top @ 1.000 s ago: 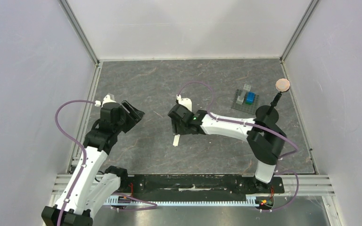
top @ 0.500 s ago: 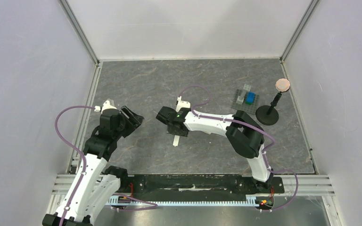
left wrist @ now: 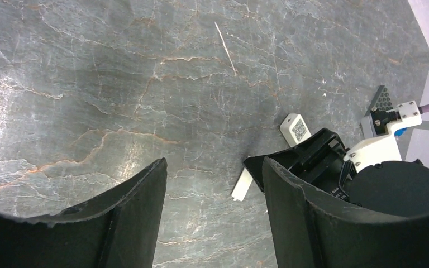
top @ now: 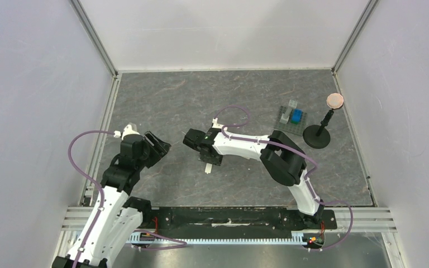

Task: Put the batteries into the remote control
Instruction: Pick up the battery cover at the center of the board.

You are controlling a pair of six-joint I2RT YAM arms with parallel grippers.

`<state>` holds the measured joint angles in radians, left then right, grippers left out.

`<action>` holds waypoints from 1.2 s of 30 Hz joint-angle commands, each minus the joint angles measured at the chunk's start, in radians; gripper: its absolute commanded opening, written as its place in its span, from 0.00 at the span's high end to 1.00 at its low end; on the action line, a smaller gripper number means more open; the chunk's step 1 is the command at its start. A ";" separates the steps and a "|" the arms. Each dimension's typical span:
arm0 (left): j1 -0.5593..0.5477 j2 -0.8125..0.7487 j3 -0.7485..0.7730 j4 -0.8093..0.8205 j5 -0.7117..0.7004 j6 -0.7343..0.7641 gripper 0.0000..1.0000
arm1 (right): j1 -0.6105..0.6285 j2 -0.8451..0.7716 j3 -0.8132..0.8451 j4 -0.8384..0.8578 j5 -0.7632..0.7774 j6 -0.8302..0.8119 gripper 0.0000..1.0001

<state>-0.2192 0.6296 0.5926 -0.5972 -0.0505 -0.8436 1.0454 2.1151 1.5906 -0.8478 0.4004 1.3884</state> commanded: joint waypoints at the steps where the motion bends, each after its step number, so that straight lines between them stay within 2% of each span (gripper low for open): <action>1: 0.003 -0.032 -0.014 0.030 -0.006 0.012 0.31 | 0.007 0.051 0.051 -0.068 -0.008 0.038 0.52; 6: 0.003 -0.068 -0.019 0.014 -0.029 0.006 0.31 | 0.007 0.076 0.065 -0.098 -0.036 0.021 0.56; 12: 0.002 -0.112 -0.033 0.010 -0.050 -0.003 0.31 | 0.004 0.083 0.053 -0.101 -0.062 0.007 0.75; 16: 0.002 -0.118 -0.040 0.001 -0.030 0.000 0.31 | -0.004 0.070 0.050 -0.095 -0.054 0.000 0.81; 21: 0.003 -0.125 -0.086 0.029 0.077 -0.005 0.31 | -0.011 0.015 0.057 -0.069 -0.006 -0.002 0.82; 28: 0.000 -0.147 -0.269 0.273 0.337 -0.095 0.30 | -0.041 -0.088 0.025 -0.037 -0.009 0.023 0.74; 36: -0.034 -0.139 -0.375 0.488 0.405 -0.147 0.30 | -0.067 -0.151 -0.028 -0.006 -0.059 0.030 0.73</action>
<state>-0.2264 0.4908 0.2462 -0.3180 0.2756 -0.9356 0.9840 2.0266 1.5875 -0.8768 0.3584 1.3888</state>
